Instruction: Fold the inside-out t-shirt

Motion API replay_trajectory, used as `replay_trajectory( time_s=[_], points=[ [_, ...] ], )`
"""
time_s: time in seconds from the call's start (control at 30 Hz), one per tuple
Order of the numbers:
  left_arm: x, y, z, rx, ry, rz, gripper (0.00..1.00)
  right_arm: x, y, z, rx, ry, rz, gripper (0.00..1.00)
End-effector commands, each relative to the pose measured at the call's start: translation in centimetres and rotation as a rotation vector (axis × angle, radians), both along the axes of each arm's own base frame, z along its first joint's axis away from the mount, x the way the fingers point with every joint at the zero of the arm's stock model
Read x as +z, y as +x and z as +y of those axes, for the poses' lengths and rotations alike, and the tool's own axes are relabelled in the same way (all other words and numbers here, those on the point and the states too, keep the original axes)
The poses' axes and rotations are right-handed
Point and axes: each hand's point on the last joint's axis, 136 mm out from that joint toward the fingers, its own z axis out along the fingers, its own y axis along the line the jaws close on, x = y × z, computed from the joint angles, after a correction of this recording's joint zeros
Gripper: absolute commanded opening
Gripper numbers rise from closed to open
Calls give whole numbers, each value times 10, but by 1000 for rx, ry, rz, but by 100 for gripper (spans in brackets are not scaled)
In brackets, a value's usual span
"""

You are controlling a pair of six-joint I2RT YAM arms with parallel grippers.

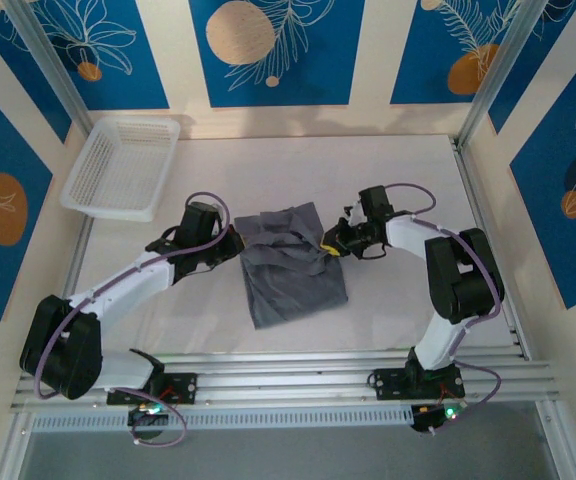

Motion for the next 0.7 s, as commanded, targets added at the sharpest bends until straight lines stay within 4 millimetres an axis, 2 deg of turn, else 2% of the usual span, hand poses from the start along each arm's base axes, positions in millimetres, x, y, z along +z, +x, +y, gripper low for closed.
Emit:
replay_trajectory(
  time_s=[0.0, 0.07, 0.17, 0.3, 0.33, 0.37, 0.5, 0.57, 0.67],
  points=[
    [3, 8, 5, 13, 23, -17, 0, 20, 7, 14, 26, 42, -6, 0],
    [1, 17, 18, 62, 49, -10, 0, 25, 21, 21, 21, 59, 1, 0],
    [-11, 36, 44, 161, 128, 13, 0, 31, 57, 20, -26, 29, -24, 0],
    [-32, 67, 53, 187, 140, 24, 0, 23, 110, 17, -82, 48, -22, 1],
    [-36, 74, 53, 185, 140, 22, 3, 21, 121, 16, -93, 57, -30, 8],
    [-42, 81, 54, 182, 141, 30, 10, 18, 131, 14, -103, 58, -33, 18],
    [-48, 112, 56, 177, 113, 11, 39, 20, 164, 13, -77, 40, -87, 38],
    [-42, 127, 59, 172, 98, -3, 48, 29, 173, 10, -35, 10, -128, 46],
    [-24, 139, 69, 159, 103, -37, 54, 45, 172, -3, 25, -59, -173, 50]
  ],
)
